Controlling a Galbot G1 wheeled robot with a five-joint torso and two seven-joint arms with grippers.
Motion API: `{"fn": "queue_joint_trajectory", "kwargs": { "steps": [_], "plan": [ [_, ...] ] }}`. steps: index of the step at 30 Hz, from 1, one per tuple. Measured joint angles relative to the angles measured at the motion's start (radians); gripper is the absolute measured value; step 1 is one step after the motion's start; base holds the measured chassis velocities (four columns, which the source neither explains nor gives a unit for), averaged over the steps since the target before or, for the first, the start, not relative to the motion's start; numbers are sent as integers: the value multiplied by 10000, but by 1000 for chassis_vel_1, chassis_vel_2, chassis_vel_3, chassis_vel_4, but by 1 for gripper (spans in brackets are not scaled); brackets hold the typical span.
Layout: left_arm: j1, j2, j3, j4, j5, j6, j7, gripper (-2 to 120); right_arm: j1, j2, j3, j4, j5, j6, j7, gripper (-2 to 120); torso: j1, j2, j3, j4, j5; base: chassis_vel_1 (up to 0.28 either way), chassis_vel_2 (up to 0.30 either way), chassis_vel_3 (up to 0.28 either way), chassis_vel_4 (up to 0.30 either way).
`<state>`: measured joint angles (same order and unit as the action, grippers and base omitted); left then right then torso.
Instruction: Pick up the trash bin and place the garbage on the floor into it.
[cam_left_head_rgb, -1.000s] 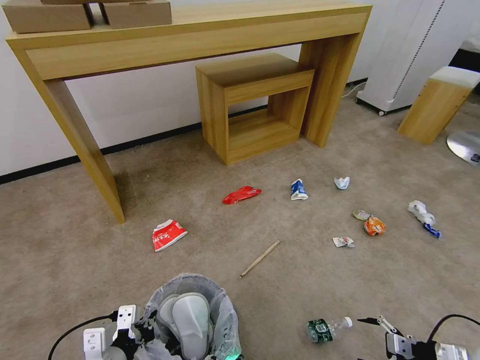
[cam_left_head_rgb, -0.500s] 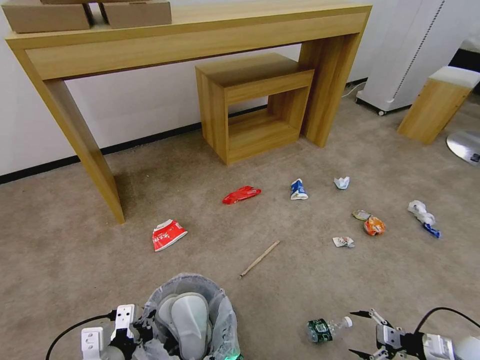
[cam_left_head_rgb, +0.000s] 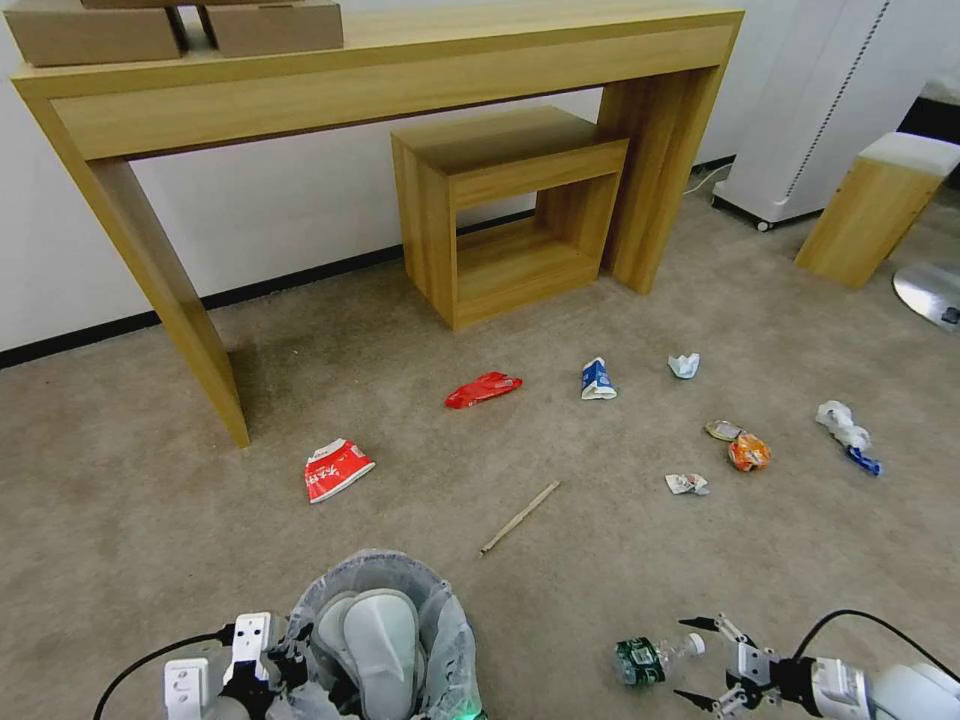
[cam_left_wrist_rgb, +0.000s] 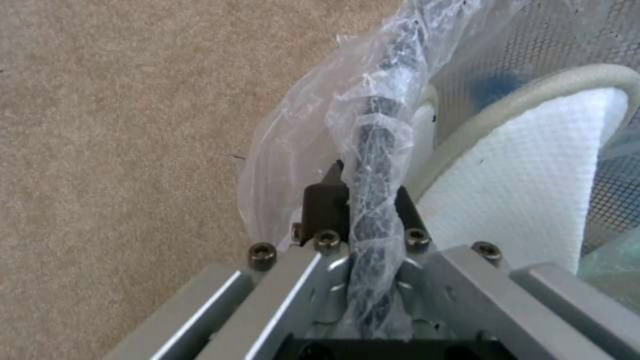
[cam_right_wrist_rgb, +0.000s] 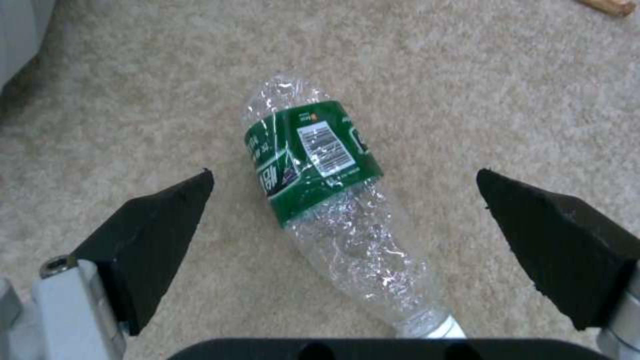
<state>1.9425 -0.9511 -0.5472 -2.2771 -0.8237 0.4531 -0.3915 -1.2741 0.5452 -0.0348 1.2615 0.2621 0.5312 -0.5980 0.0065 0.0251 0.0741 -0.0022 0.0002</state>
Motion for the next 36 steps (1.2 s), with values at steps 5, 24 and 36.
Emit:
{"fn": "queue_joint_trajectory", "kwargs": {
  "steps": [5, 24, 36],
  "plan": [
    [-4, -1, 63, 7, 0, -17, 1, 0, 219, 72, -212, -195, 1, 8, -13, 100, 0, 0, 0, 1, 0, 0, 0, 0, 0],
    [-61, 57, 208, 42, -23, -69, 32, 0, 585, 561, -460, -1121, -107, 172, -116, 100, -1, 2, 0, 1, -1, 0, 0, 0, 0],
    [-54, 66, 225, 145, -25, -85, 47, 0, 1447, 1128, -972, -1947, -100, 272, -144, 100, -1, 2, 0, 1, 0, 0, 0, 0, 0]
  ]
}}
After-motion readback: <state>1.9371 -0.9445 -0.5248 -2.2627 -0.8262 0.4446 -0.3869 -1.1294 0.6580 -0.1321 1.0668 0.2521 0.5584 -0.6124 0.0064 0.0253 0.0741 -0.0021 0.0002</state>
